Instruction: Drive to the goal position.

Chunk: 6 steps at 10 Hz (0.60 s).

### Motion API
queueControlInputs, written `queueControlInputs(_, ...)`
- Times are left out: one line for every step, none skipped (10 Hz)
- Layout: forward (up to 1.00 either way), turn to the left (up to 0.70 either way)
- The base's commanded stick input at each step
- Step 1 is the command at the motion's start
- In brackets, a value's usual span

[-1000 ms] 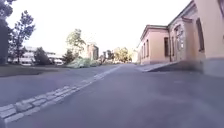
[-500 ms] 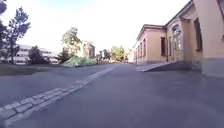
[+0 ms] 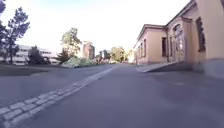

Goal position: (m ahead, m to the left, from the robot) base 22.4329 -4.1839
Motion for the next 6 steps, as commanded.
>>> queueControlInputs(0.5,0.0)
queueControlInputs(0.5,0.0)
queueControlInputs(0.5,0.0)
queueControlInputs(0.5,0.0)
queueControlInputs(0.5,0.0)
queueControlInputs(0.5,0.0)
